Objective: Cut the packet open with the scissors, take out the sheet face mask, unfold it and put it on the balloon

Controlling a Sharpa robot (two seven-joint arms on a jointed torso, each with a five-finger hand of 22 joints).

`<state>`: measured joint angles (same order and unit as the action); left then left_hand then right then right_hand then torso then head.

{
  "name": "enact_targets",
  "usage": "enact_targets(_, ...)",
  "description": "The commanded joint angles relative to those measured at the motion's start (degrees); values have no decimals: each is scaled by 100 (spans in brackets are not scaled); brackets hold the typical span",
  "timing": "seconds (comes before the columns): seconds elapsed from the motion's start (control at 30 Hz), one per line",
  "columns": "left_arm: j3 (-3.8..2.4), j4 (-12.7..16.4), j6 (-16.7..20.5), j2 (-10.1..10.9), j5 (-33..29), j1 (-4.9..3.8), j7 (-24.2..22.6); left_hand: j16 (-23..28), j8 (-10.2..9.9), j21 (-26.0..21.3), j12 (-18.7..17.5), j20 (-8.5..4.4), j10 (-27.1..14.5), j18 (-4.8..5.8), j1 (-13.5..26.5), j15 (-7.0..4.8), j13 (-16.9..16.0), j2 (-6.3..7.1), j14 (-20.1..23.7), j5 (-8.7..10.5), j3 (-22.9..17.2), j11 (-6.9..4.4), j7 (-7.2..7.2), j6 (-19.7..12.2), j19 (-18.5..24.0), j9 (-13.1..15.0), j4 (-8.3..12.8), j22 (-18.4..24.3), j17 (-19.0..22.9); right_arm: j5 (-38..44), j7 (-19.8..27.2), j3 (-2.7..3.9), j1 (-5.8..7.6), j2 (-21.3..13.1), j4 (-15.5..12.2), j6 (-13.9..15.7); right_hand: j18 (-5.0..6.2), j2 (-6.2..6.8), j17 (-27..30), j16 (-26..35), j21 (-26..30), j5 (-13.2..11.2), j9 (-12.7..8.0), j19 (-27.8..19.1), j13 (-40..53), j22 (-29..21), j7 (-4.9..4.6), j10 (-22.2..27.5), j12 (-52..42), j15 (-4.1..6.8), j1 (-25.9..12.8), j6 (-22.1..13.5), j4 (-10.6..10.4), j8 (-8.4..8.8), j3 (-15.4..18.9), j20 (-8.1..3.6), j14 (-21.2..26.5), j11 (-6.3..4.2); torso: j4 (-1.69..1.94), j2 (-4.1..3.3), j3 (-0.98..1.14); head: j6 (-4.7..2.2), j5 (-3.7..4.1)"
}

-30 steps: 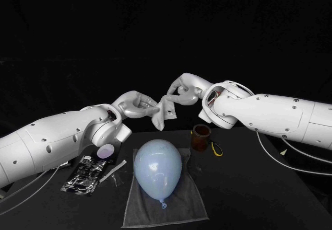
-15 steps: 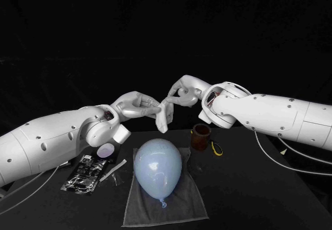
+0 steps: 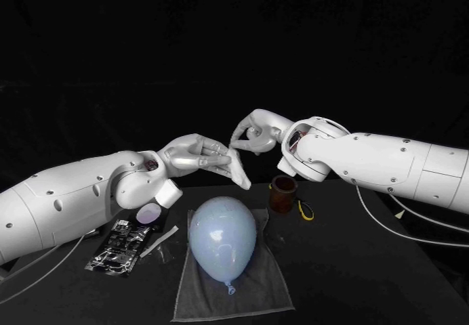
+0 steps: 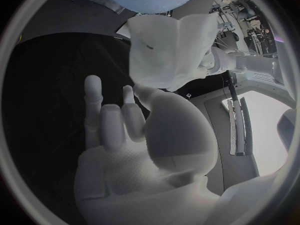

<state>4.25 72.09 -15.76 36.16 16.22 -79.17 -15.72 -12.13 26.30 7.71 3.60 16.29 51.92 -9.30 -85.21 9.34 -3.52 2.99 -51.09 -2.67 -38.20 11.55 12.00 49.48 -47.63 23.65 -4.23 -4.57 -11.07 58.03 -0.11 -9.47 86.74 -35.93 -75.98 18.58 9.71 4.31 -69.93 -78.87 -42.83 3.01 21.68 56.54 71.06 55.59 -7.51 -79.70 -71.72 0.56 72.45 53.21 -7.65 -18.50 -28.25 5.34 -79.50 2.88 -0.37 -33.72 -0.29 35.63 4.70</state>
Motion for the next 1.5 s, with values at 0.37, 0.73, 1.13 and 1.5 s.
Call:
enact_targets(0.37, -9, 11, -297, 24, -222, -5, -26, 3, 116, 12, 24, 7, 18, -56, 25, -4, -7, -18, -36, -7, -23, -45, -3, -59, -40, 595, 46, -6, -3, -530, -80, -4, -13, -321, -193, 427, 26, 236, 422, 256, 283, -22, -135, -97, -513, -131, -190, 329, 482, -151, -90, -326, -250, 326, 320, 146, 288, 166, 0, -1, 0, -16, -6)
enact_targets(0.73, -8, 37, 123, 62, -206, -5, 39, 19, 157, 30, 33, 2, 46, -70, 27, -10, -9, 9, -65, -8, -56, -53, 4, -69, -65, 610, 80, -13, -2, -606, 142, -5, -90, -1004, -1203, 1449, -51, 47, -880, -605, -532, 211, 7, 722, 900, 462, 104, -567, -981, 65, 409, 319, -36, -4, 205, 5, -552, -85, 5, -4, -4, -12, -23)
enact_targets(1.13, 0, 133, 957, 127, -75, 35, 290, 35, 208, 65, 48, -4, 104, -85, 67, -21, -11, 55, -110, -7, -77, -66, 14, -54, -110, 621, 94, -27, -2, 653, -217, -7, -543, -1511, -2412, 2332, -211, 304, -1542, -931, -1359, 419, 21, 1286, 1550, 1099, 175, -877, -1549, 133, 162, 468, -145, -48, 358, -79, -866, -151, 1, 4, 2, -54, -66)
enact_targets(1.5, 4, 221, 1236, 150, -59, 66, 381, 46, 223, 78, 51, -9, 123, -89, 78, -25, -11, 79, -118, -8, -89, -71, 15, -45, -123, 620, 107, -32, 1, 1465, -985, -6, -751, -1279, -2397, 2561, -211, 666, -1550, -936, -1369, 399, -16, 1294, 1520, 1159, 181, -862, -1522, 137, -229, 561, -526, -14, 774, -84, -871, -155, 10, -12, -6, -52, -75)
